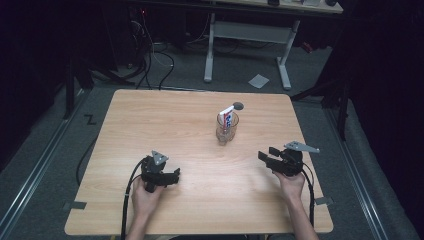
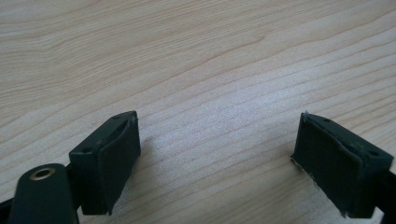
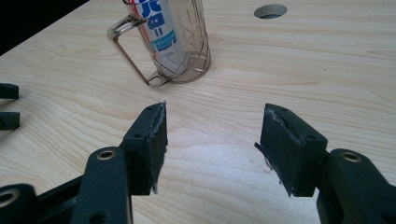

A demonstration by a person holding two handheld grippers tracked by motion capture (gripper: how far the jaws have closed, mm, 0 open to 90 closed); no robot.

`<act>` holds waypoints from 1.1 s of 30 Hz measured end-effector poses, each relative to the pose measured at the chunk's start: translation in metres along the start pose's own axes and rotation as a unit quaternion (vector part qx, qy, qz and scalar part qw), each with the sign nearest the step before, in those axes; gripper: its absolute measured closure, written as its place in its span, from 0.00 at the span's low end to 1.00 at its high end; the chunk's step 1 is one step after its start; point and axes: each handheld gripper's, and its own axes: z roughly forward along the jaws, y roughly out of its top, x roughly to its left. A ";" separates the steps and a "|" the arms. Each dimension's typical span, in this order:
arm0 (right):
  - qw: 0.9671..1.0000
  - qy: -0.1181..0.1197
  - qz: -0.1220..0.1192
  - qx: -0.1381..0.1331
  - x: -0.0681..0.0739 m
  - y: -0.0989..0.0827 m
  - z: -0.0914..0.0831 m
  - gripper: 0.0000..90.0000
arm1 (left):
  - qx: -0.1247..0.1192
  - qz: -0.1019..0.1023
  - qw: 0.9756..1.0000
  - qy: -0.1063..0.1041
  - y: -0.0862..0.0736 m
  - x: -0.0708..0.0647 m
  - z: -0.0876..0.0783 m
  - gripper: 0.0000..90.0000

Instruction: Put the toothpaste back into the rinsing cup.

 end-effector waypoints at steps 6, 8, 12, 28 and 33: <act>1.000 -0.007 -0.002 0.009 0.001 -0.003 0.011 0.46 | 0.000 0.000 1.000 0.000 0.000 0.000 0.000 0.16; 1.000 -0.011 -0.005 0.010 0.001 -0.004 0.013 0.46 | 0.000 0.000 1.000 0.000 0.000 0.000 0.000 0.16; 1.000 -0.021 -0.010 0.018 0.001 -0.007 0.019 0.46 | 0.000 0.000 1.000 0.000 0.000 0.000 0.000 0.16; 0.998 -0.042 -0.027 0.044 0.001 -0.020 0.036 0.46 | 0.000 0.000 1.000 0.000 0.000 0.000 0.000 0.17; 0.997 -0.048 -0.036 0.050 0.004 -0.022 0.040 0.46 | 0.000 0.000 1.000 0.000 0.000 0.000 0.000 0.16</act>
